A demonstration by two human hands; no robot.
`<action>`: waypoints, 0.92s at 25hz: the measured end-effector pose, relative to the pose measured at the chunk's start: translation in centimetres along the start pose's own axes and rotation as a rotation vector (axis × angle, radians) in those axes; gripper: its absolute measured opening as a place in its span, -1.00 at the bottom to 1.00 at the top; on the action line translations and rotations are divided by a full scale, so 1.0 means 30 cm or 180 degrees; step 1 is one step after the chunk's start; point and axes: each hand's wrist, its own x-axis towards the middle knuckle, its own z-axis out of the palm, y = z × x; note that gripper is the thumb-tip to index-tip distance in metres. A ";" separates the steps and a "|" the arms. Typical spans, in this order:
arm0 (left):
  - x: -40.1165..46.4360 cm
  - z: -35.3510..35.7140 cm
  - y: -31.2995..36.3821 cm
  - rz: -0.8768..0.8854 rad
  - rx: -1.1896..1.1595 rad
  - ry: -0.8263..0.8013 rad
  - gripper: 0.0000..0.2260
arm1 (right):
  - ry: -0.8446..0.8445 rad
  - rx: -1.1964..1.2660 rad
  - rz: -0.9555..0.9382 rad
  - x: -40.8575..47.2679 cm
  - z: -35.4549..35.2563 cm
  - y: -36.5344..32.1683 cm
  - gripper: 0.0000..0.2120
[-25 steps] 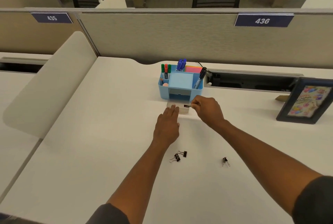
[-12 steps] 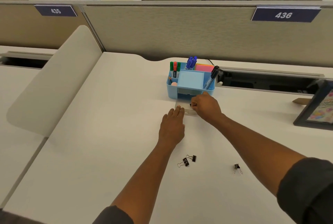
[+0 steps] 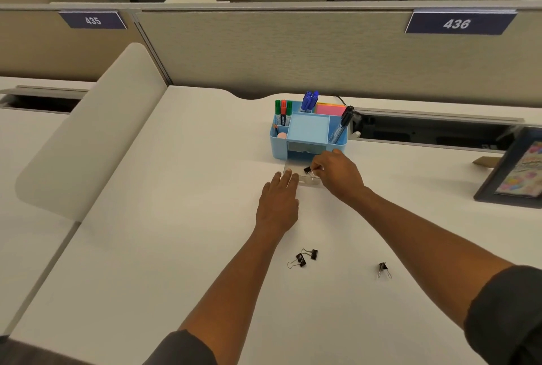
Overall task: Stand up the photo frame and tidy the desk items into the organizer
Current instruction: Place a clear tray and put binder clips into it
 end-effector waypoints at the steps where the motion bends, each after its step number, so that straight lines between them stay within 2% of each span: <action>1: -0.011 -0.007 0.005 -0.0017 -0.0018 0.0037 -0.46 | 0.0039 0.0074 0.0001 -0.023 -0.008 -0.009 -0.86; 5: -0.096 -0.026 0.016 -0.0140 -0.0126 0.0155 -0.56 | -0.0024 0.0361 -0.0141 -0.160 -0.008 -0.029 -0.85; 8: -0.203 -0.013 0.001 -0.0246 -0.0327 0.0106 -0.62 | -0.0375 0.0324 -0.0385 -0.291 0.024 -0.006 -0.84; 11: -0.310 0.022 -0.020 -0.0079 -0.0667 -0.0070 -0.64 | -0.0639 0.0313 -0.0430 -0.391 0.052 0.025 -0.84; 15: -0.399 0.065 -0.035 0.0039 -0.1111 -0.0014 -0.73 | -0.0675 0.0430 -0.0499 -0.478 0.065 0.028 -0.85; 19: -0.432 0.095 -0.030 0.0179 -0.1170 -0.0021 -0.68 | -0.0712 0.0494 -0.0519 -0.535 0.082 0.025 -0.85; 23: -0.430 0.104 -0.020 0.0247 -0.0989 0.0058 -0.78 | -0.0730 0.0532 -0.0536 -0.561 0.093 0.012 -0.86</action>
